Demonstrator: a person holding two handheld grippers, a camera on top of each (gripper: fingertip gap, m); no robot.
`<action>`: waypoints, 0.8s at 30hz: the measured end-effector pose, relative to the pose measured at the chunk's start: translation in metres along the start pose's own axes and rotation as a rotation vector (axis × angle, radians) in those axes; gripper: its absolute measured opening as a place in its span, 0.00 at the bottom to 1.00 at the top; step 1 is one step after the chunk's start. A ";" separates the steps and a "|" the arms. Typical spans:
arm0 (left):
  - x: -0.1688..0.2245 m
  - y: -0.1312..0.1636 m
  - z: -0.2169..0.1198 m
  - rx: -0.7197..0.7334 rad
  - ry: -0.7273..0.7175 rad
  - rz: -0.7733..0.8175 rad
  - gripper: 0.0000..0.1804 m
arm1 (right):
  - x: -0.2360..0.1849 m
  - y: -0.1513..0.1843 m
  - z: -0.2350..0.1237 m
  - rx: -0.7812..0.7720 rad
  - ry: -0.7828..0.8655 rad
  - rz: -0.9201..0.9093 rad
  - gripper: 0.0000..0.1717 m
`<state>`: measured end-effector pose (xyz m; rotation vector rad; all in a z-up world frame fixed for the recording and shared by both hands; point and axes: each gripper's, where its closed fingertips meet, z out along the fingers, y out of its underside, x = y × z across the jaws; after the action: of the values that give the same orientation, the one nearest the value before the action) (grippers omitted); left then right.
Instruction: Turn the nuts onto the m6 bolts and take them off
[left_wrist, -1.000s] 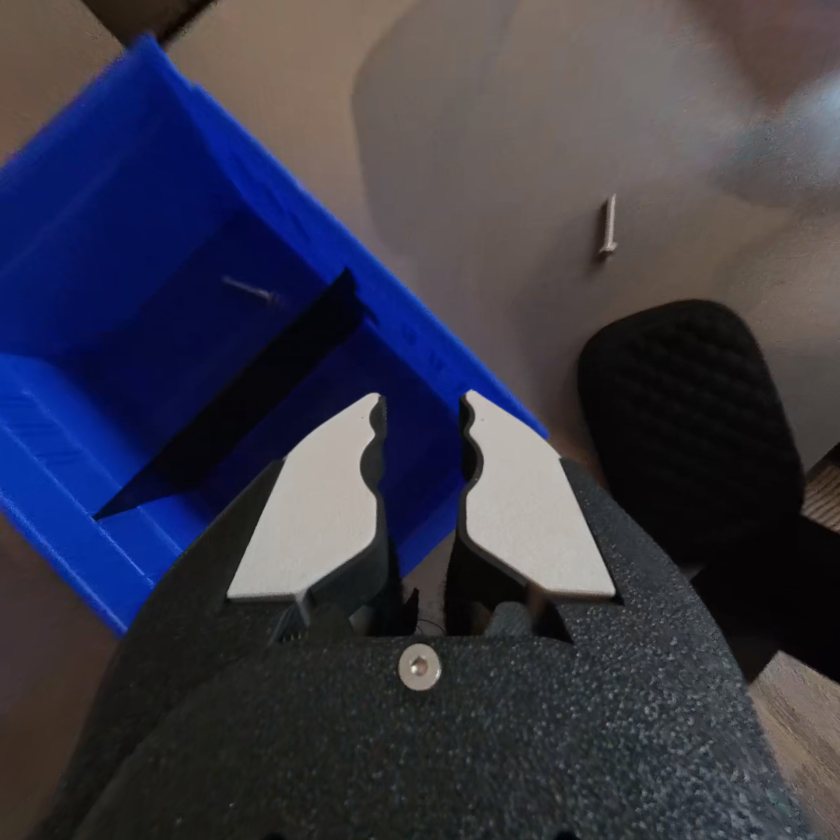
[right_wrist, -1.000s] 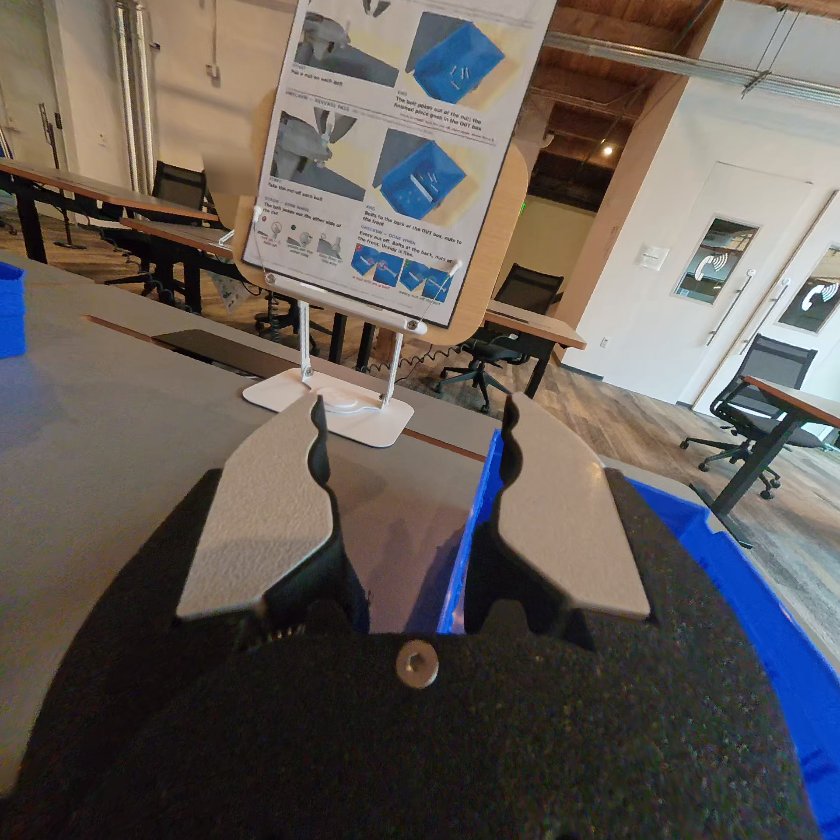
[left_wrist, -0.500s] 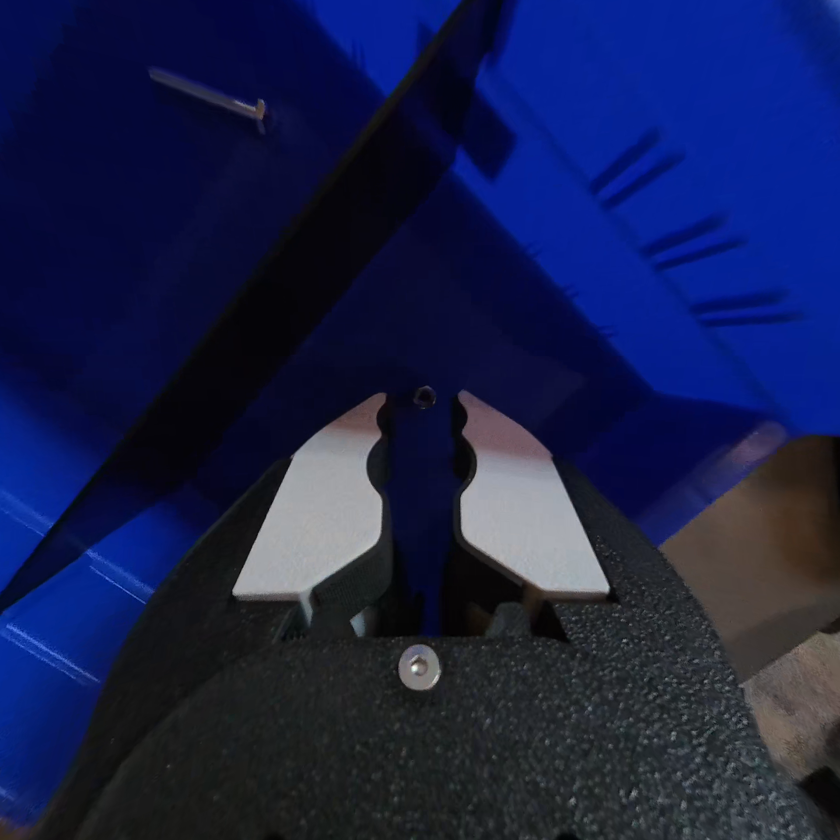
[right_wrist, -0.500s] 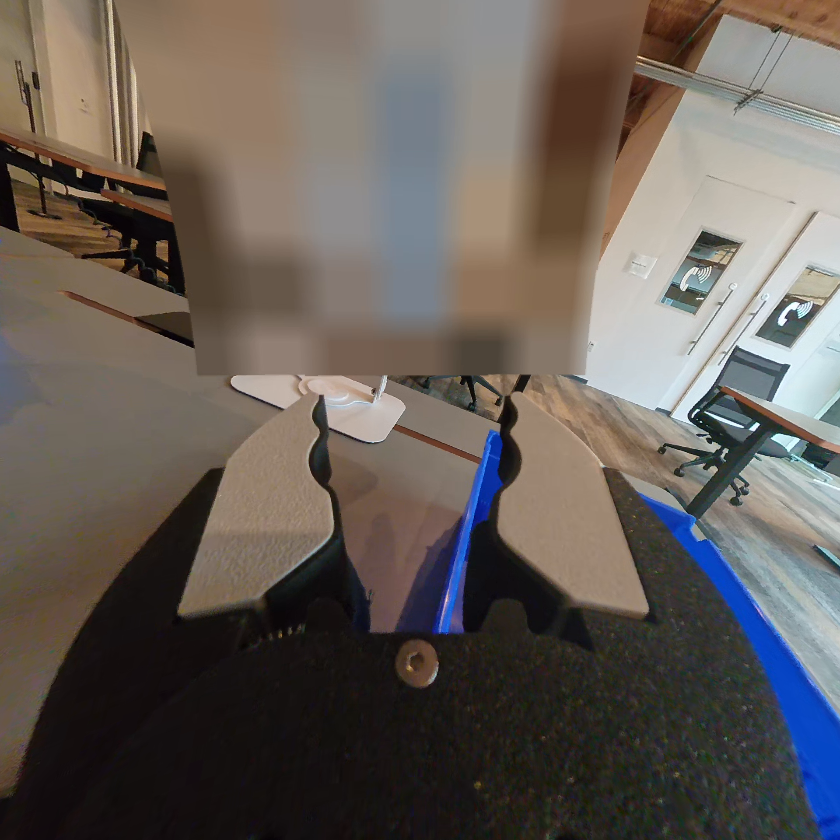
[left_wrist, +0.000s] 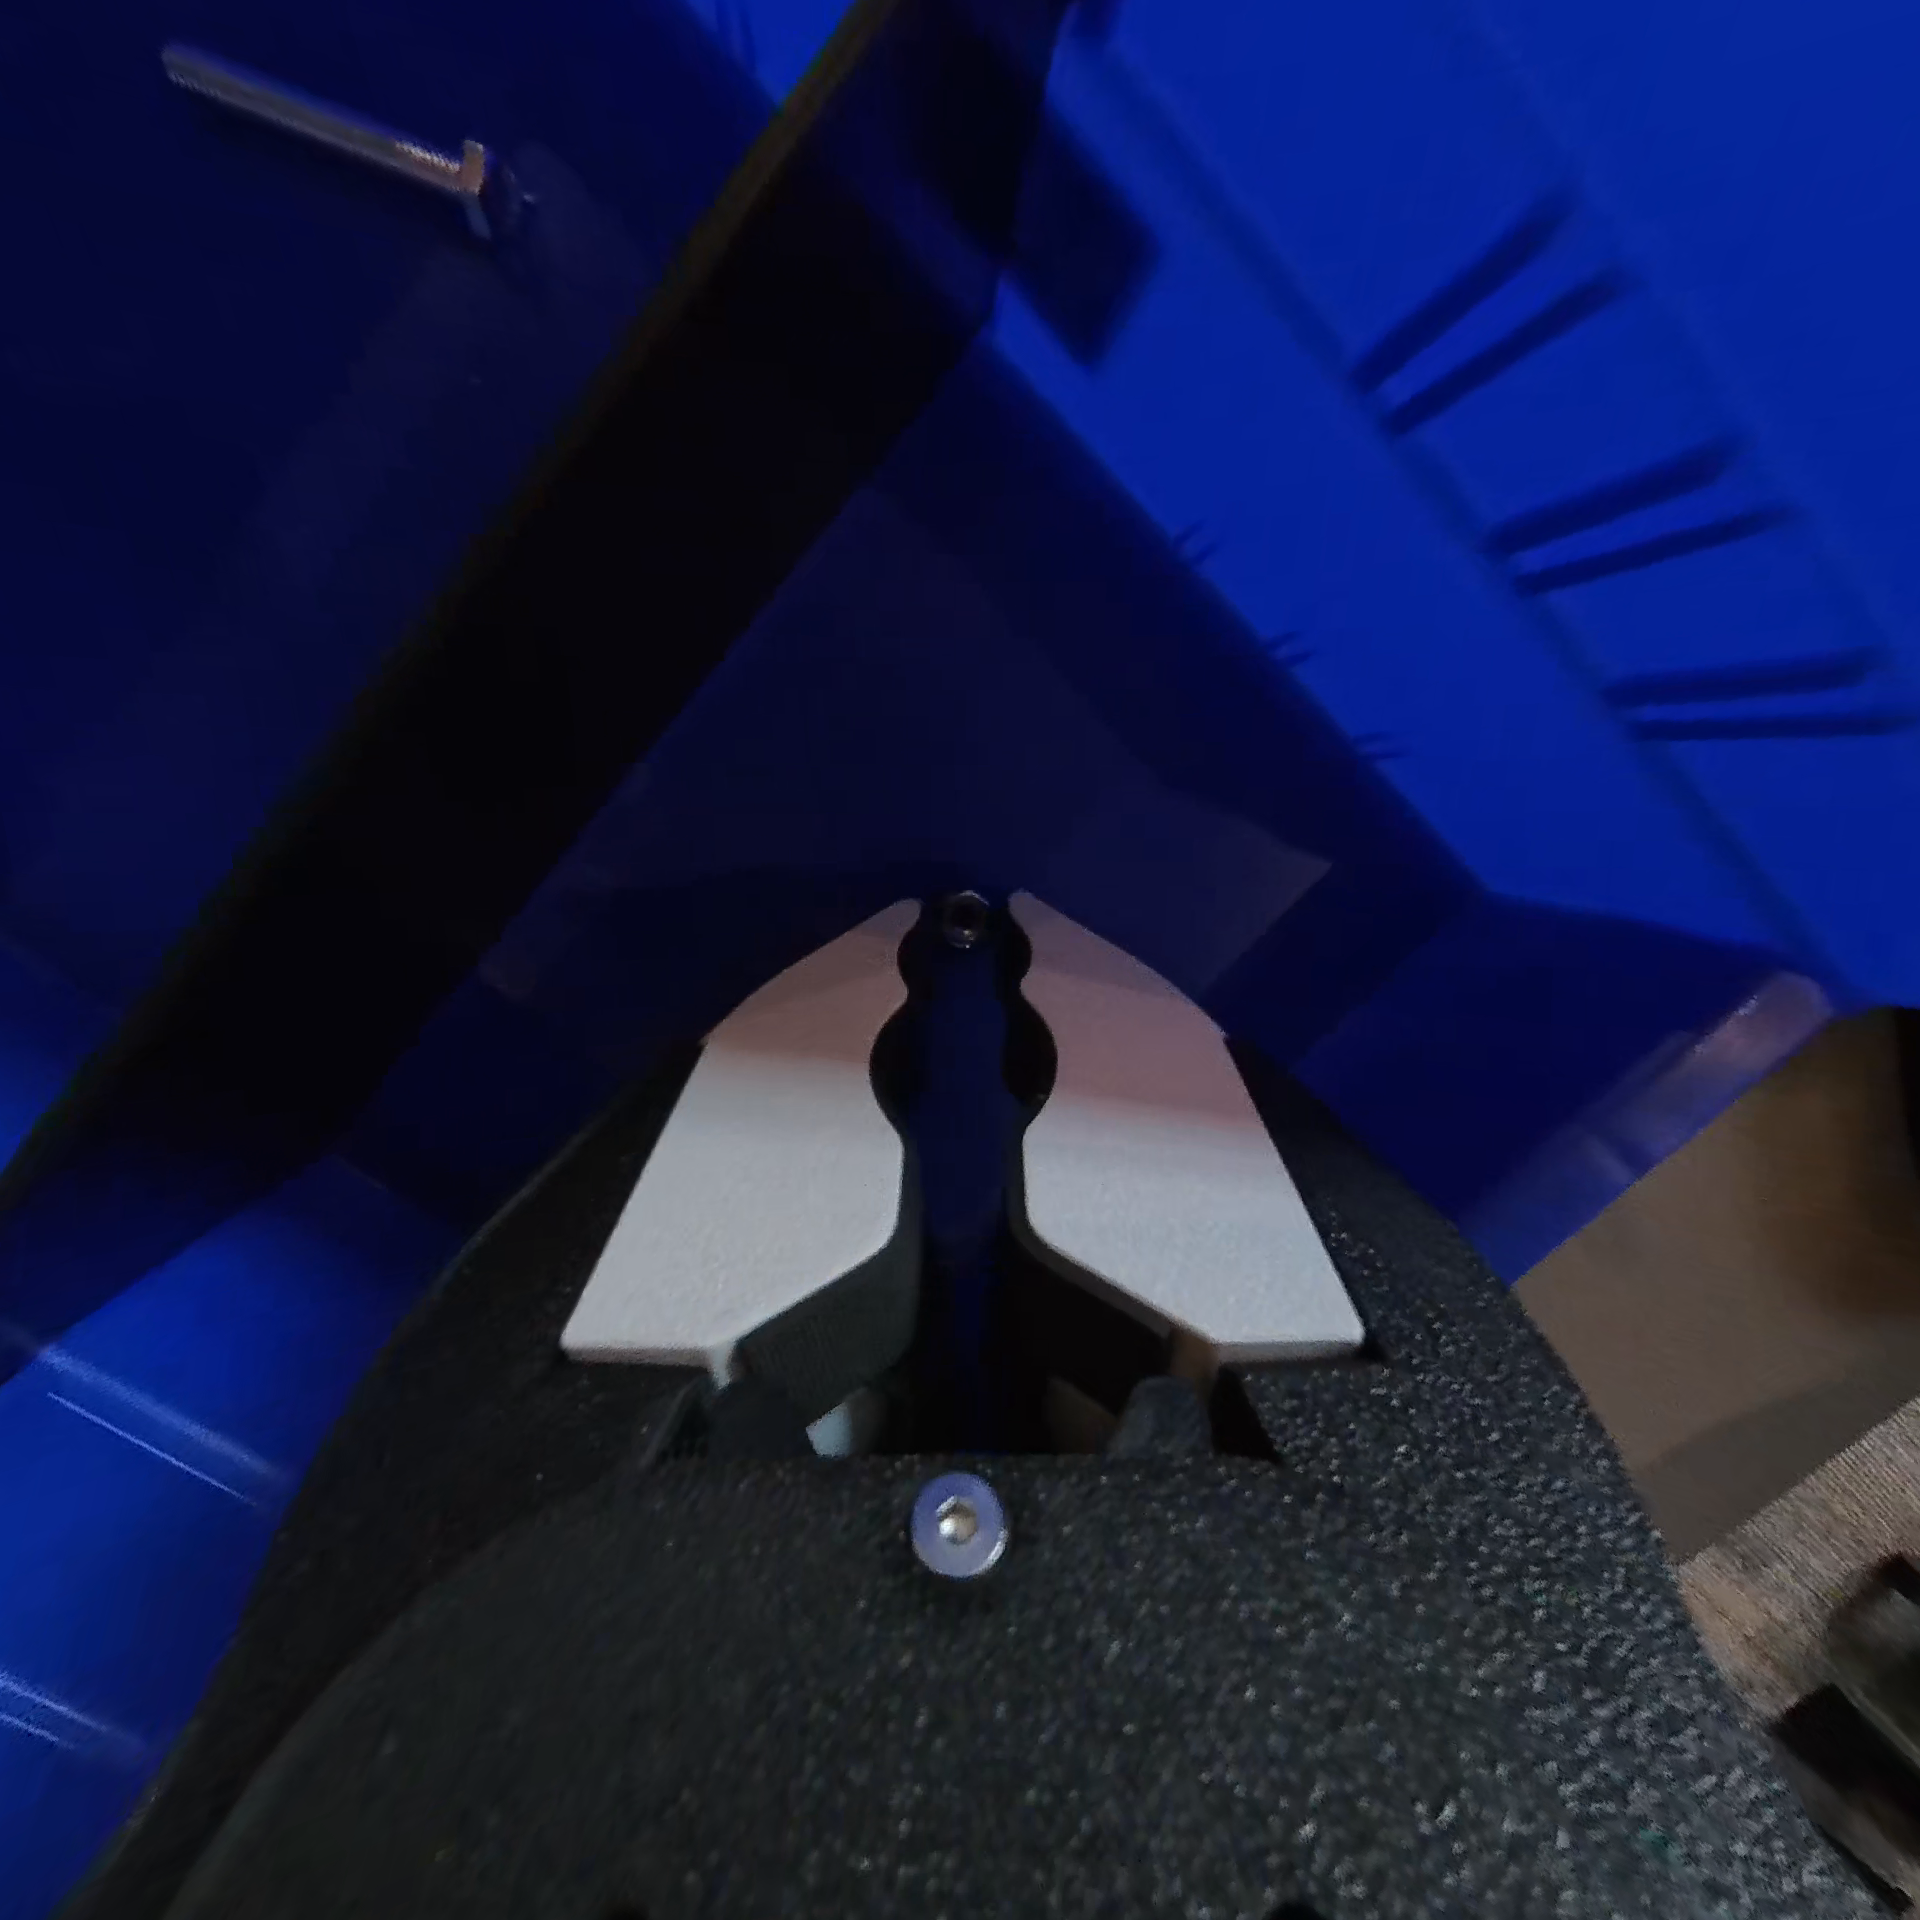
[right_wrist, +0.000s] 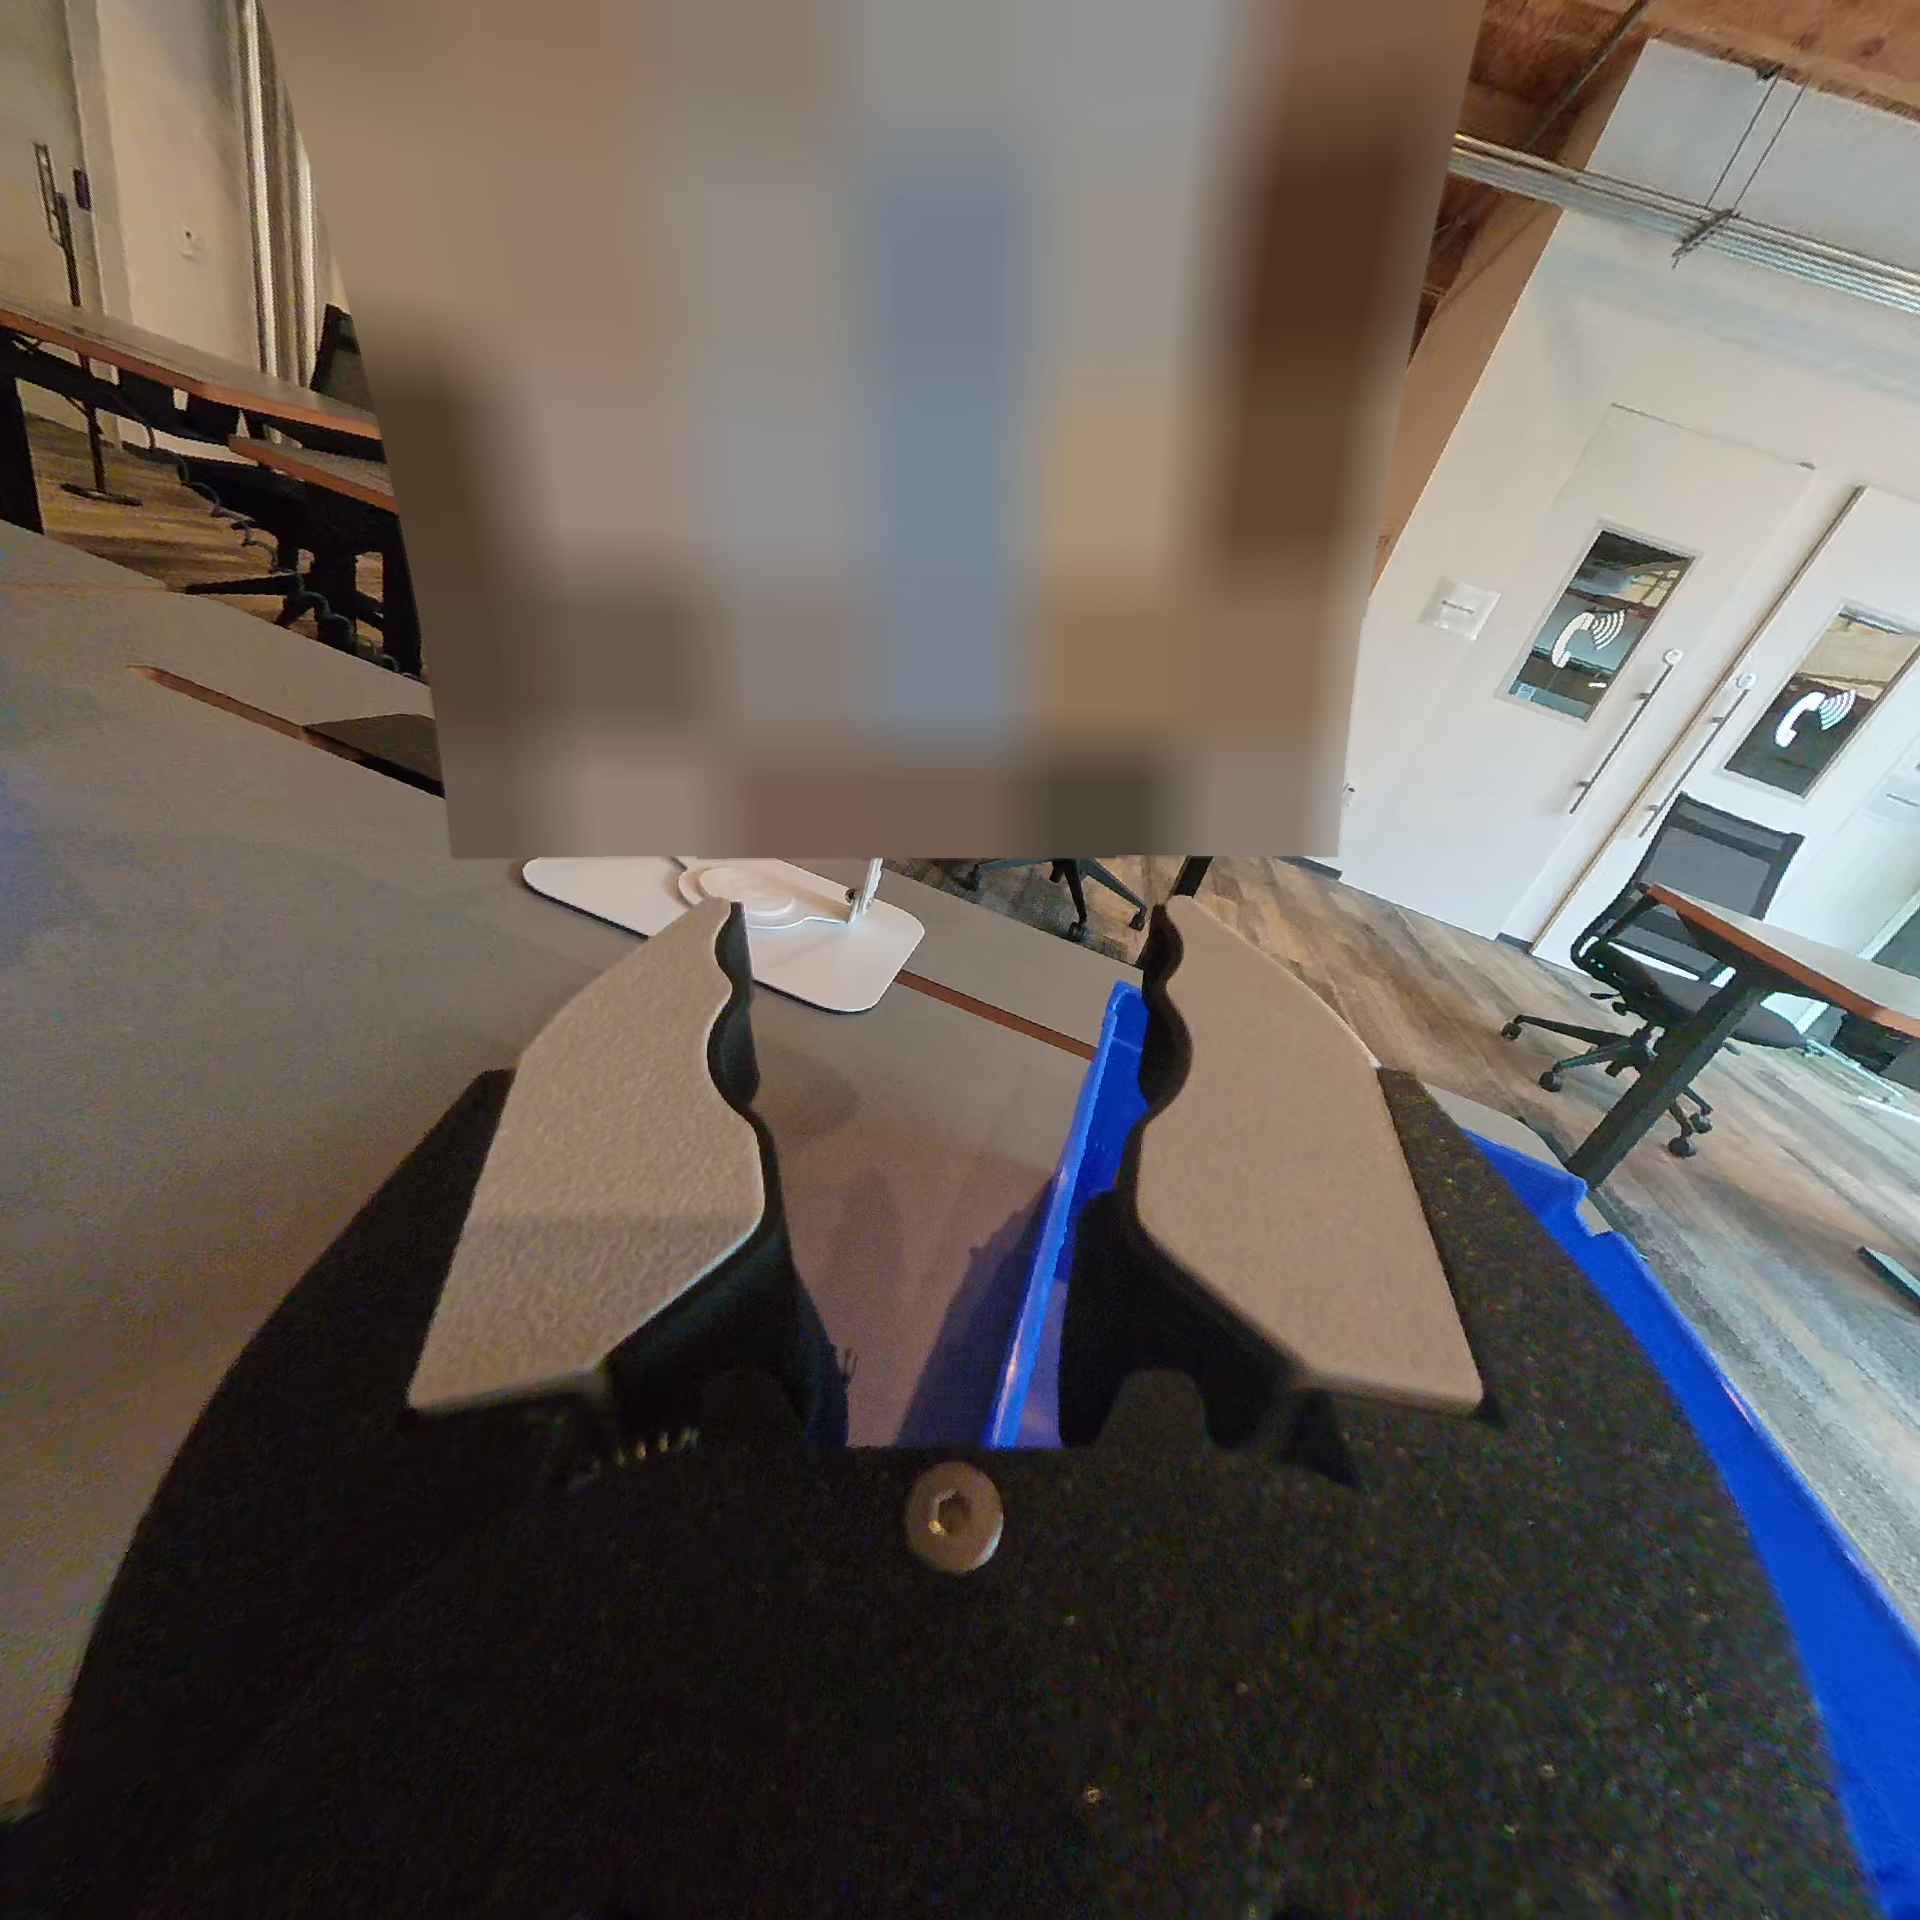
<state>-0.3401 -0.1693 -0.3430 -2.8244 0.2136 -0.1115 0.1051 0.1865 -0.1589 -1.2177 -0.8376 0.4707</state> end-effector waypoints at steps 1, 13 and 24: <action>0.000 0.002 -0.001 -0.009 -0.001 -0.002 0.06 | 0.000 0.000 0.000 -0.001 -0.001 0.000 0.42; 0.047 -0.080 -0.098 0.231 -0.173 0.195 0.05 | -0.008 0.001 0.000 -0.002 -0.031 -0.008 0.42; 0.212 -0.187 -0.017 0.230 0.037 0.561 0.05 | -0.019 0.000 0.001 -0.001 -0.077 -0.014 0.42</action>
<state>-0.1075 -0.0316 -0.2583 -2.4317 0.9216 -0.0573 0.0928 0.1734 -0.1651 -1.2003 -0.9115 0.5077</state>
